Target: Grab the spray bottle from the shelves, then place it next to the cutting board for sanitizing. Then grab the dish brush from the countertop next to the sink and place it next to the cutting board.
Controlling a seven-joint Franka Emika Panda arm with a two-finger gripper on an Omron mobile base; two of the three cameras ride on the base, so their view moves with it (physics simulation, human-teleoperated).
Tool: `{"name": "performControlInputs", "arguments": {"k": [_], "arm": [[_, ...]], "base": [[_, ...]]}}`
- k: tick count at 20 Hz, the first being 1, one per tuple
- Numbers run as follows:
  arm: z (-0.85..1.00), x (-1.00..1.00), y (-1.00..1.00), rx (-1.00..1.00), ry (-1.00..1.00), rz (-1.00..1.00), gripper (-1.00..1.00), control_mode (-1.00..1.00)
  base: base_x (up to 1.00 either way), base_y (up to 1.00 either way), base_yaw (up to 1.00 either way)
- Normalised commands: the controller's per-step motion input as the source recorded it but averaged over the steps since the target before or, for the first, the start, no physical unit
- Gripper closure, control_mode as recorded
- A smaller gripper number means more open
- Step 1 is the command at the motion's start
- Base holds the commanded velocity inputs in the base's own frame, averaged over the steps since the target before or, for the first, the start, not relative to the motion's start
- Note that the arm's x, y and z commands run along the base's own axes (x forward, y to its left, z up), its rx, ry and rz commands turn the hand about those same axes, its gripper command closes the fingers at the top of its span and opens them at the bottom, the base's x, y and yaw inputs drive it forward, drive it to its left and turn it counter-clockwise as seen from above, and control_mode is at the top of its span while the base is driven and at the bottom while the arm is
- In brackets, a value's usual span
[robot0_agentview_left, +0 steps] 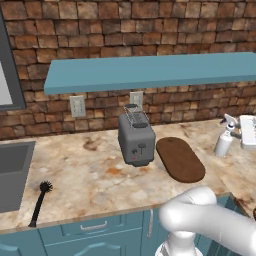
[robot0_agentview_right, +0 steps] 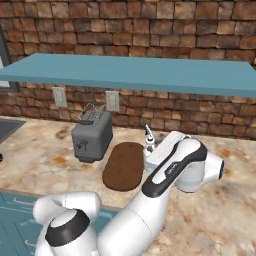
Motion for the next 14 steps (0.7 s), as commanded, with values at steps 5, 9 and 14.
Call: {"name": "performControlInputs", "arguments": {"k": [5,9,14], "arm": [[-0.37,0.19,-0.07,0.00,-0.01,0.12,1.00,-1.00],[-0.37,0.26,-0.01,0.00,-0.01,0.08,1.00,-1.00],[-0.44,0.29,-0.02,0.00,-0.01,0.04,1.00,-1.00]], "base": [[0.00,0.00,0.00],[0.00,0.00,0.00],[0.00,0.00,0.00]]}}
